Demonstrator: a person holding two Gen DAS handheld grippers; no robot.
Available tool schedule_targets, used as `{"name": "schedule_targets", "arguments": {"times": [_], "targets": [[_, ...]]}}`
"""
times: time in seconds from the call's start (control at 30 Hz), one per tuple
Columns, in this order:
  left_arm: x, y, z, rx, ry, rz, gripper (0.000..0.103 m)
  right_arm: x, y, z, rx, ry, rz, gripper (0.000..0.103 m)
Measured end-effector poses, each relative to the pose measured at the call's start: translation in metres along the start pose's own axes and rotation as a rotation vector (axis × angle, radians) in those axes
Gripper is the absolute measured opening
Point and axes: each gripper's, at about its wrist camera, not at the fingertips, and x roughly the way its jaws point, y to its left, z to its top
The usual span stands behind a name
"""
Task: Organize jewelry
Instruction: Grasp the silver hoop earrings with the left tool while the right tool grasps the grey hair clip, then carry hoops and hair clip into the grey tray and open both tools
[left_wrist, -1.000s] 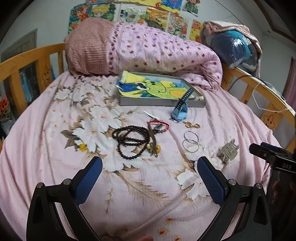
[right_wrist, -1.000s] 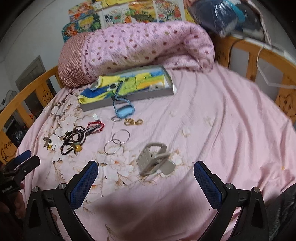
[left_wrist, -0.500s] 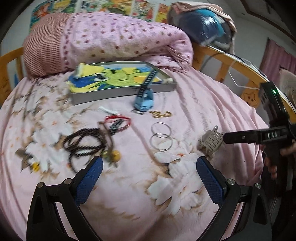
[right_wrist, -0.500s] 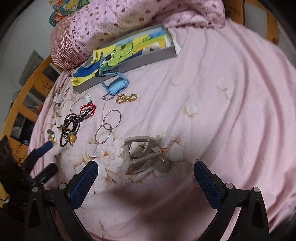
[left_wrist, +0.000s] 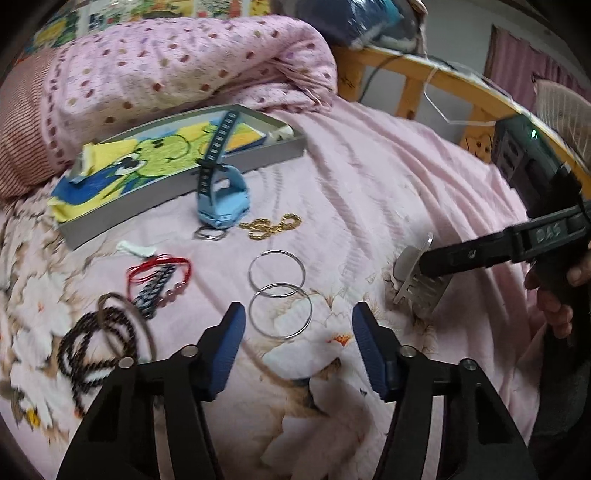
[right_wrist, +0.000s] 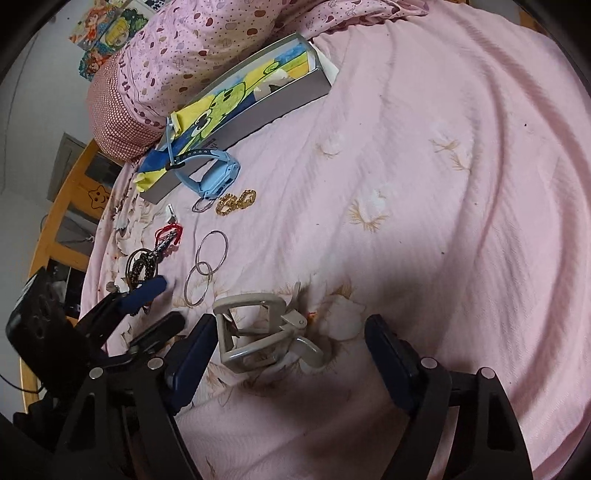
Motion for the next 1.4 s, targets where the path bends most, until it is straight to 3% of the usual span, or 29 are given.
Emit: {"name": "schedule_targets", "arguments": {"times": [0.27,0.37,0.43,0.57,0.63,0.73,0.83,1.2,1.4], "targets": [[0.035,0.014,0.0,-0.017,0.093,0.049,0.047,0.003,0.0,0.002,-0.008,-0.002,0.006,0.079],[0.037,0.014,0.001,-0.012,0.096,0.055,0.047,0.005,0.003,0.002,-0.023,0.001,-0.001,0.079],[0.038,0.013,0.001,-0.009,0.098,0.058,0.039,0.007,0.005,0.002,-0.035,0.001,-0.009,0.079],[0.036,0.012,0.0,-0.026,0.1,0.058,0.038,0.008,0.011,0.0,-0.069,0.005,-0.028,0.079],[0.034,0.011,-0.001,-0.033,0.101,0.064,0.038,0.009,0.014,-0.001,-0.087,0.01,-0.036,0.072],[0.025,0.011,-0.003,-0.059,0.091,0.075,0.038,0.009,0.021,-0.003,-0.12,0.012,-0.006,0.051],[0.011,0.01,-0.006,-0.08,0.07,0.079,0.038,0.008,0.029,-0.006,-0.156,0.007,-0.023,0.049],[-0.028,0.007,0.017,-0.112,-0.027,0.102,0.038,-0.02,0.052,0.001,-0.213,-0.148,0.05,0.048],[-0.046,0.025,0.053,-0.162,-0.1,0.109,0.038,-0.032,0.077,0.051,-0.293,-0.275,0.056,0.048]]}}
